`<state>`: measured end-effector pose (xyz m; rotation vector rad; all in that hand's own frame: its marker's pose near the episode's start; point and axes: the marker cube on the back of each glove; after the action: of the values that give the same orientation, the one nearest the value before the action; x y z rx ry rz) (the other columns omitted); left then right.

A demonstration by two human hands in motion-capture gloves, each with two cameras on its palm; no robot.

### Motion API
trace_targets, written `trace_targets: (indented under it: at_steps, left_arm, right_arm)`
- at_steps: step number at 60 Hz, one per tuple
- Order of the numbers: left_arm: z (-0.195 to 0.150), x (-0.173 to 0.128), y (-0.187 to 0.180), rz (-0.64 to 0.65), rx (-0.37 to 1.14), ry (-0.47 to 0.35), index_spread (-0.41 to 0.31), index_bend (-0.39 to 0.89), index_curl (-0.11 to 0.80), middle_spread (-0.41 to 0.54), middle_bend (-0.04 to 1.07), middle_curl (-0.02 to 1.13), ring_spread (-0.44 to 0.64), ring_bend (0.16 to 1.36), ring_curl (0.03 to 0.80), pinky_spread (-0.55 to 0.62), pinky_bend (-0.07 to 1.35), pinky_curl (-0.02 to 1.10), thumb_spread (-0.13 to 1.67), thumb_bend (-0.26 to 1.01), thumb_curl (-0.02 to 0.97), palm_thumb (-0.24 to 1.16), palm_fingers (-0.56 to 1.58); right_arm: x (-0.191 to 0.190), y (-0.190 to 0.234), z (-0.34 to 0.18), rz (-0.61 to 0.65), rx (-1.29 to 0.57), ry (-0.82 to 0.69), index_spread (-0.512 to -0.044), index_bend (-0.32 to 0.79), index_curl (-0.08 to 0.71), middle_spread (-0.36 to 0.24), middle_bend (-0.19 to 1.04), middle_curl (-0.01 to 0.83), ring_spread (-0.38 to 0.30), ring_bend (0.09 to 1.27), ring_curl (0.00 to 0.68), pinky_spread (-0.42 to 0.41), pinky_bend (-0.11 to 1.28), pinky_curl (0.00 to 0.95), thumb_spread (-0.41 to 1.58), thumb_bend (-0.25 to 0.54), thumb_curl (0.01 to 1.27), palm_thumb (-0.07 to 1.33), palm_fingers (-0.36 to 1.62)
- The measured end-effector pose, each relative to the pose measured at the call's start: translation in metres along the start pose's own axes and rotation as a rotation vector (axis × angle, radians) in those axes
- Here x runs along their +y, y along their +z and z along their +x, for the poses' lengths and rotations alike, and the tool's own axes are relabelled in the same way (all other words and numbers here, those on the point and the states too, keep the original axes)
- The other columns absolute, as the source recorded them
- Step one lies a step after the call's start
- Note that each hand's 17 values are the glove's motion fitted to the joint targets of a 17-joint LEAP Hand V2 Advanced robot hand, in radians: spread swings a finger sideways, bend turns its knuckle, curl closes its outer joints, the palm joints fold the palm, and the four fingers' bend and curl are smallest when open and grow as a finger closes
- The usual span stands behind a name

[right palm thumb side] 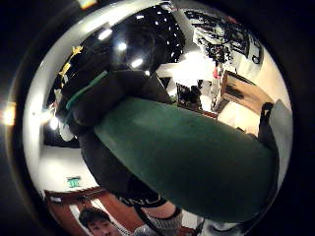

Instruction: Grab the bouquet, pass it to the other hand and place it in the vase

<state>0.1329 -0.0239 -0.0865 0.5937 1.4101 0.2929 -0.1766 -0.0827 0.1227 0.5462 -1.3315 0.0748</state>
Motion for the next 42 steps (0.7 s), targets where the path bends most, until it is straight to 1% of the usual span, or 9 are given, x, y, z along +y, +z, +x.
trace_targets:
  at_steps: [6, 9, 14, 21, 24, 26, 28, 37, 42]
  left_arm:
    - [-0.005, -0.006, -0.010, 0.059, -0.081, -0.145, -0.340, 0.49, 0.473, -0.342, 0.68, 0.55, -0.38, 0.73, 0.452, -0.41, 0.53, 0.44, 0.96, -0.01, 0.473, 0.75, 1.53]
    - [0.001, -0.012, -0.015, 0.040, -0.071, -0.170, -0.351, 0.52, 0.489, -0.344, 0.70, 0.56, -0.38, 0.75, 0.461, -0.41, 0.55, 0.45, 0.97, -0.01, 0.484, 0.76, 1.51]
    - [0.020, -0.034, -0.030, -0.002, -0.060, -0.066, -0.360, 0.55, 0.507, -0.347, 0.73, 0.57, -0.37, 0.77, 0.471, -0.41, 0.57, 0.46, 0.98, -0.01, 0.499, 0.77, 1.49]
    - [0.049, -0.071, -0.060, -0.001, -0.073, 0.073, -0.362, 0.58, 0.526, -0.347, 0.75, 0.58, -0.37, 0.80, 0.480, -0.41, 0.59, 0.46, 1.00, -0.02, 0.513, 0.76, 1.47]
    - [0.057, -0.088, -0.076, 0.076, -0.169, 0.020, -0.363, 0.59, 0.529, -0.346, 0.76, 0.58, -0.37, 0.81, 0.482, -0.41, 0.60, 0.47, 1.00, -0.02, 0.518, 0.76, 1.46]
    - [0.062, -0.100, -0.084, 0.109, -0.202, 0.050, -0.364, 0.59, 0.532, -0.346, 0.77, 0.58, -0.37, 0.81, 0.483, -0.41, 0.60, 0.47, 1.00, -0.02, 0.522, 0.76, 1.46]
    - [0.067, -0.111, -0.092, 0.131, -0.213, 0.079, -0.364, 0.59, 0.534, -0.346, 0.77, 0.58, -0.37, 0.81, 0.484, -0.41, 0.60, 0.47, 1.00, -0.02, 0.525, 0.76, 1.45]
    - [0.062, -0.169, -0.118, 0.205, -0.237, 0.162, -0.365, 0.60, 0.540, -0.343, 0.79, 0.57, -0.37, 0.82, 0.485, -0.41, 0.61, 0.47, 1.01, -0.02, 0.538, 0.75, 1.45]
    - [0.073, -0.193, -0.125, 0.226, -0.182, 0.349, -0.365, 0.60, 0.542, -0.340, 0.79, 0.57, -0.36, 0.83, 0.484, -0.41, 0.61, 0.47, 1.01, -0.02, 0.543, 0.74, 1.44]
  right_arm:
    - [0.002, 0.006, -0.028, -0.080, -0.128, -0.159, -0.190, 0.74, 0.666, -0.138, 0.98, 0.729, -0.173, 1.11, 0.639, -0.196, 0.83, 0.644, 1.06, -0.021, 0.85, 1.02, 1.32]
    - [-0.001, 0.005, -0.032, -0.125, -0.087, -0.241, -0.190, 0.68, 0.650, -0.131, 0.95, 0.704, -0.171, 1.07, 0.616, -0.218, 0.77, 0.610, 1.06, -0.034, 0.83, 0.98, 1.29]
    - [-0.006, -0.007, -0.024, -0.202, 0.111, -0.190, -0.183, 0.50, 0.598, -0.113, 0.78, 0.624, -0.153, 0.91, 0.546, -0.255, 0.73, 0.551, 1.05, -0.062, 0.76, 0.88, 1.10]
    - [-0.033, -0.030, -0.006, -0.195, 0.237, -0.197, -0.185, 0.31, 0.548, -0.080, 0.61, 0.550, -0.127, 0.72, 0.486, -0.141, 0.57, 0.501, 1.06, -0.065, 0.66, 0.71, 0.84]
    - [-0.046, -0.053, 0.020, -0.104, 0.459, 0.004, -0.193, 0.26, 0.516, -0.072, 0.54, 0.518, -0.122, 0.67, 0.456, -0.093, 0.49, 0.458, 1.06, -0.056, 0.62, 0.67, 0.81]
    - [-0.054, -0.069, 0.039, -0.032, 0.633, 0.160, -0.196, 0.24, 0.497, -0.069, 0.50, 0.499, -0.120, 0.64, 0.434, -0.076, 0.45, 0.430, 1.07, -0.046, 0.60, 0.66, 0.84]
    - [-0.055, -0.076, 0.041, -0.023, 0.662, 0.199, -0.198, 0.21, 0.481, -0.066, 0.47, 0.485, -0.118, 0.61, 0.418, -0.061, 0.42, 0.410, 1.07, -0.039, 0.59, 0.66, 0.86]
    - [-0.058, -0.072, -0.011, -0.141, 0.347, -0.349, -0.201, 0.15, 0.443, -0.055, 0.37, 0.451, -0.114, 0.55, 0.398, -0.014, 0.33, 0.366, 1.08, -0.026, 0.53, 0.66, 0.92]
    - [-0.062, -0.085, -0.003, -0.177, 0.450, -0.327, -0.190, 0.17, 0.439, -0.052, 0.33, 0.440, -0.111, 0.50, 0.391, 0.006, 0.27, 0.351, 1.09, -0.021, 0.51, 0.66, 0.95]
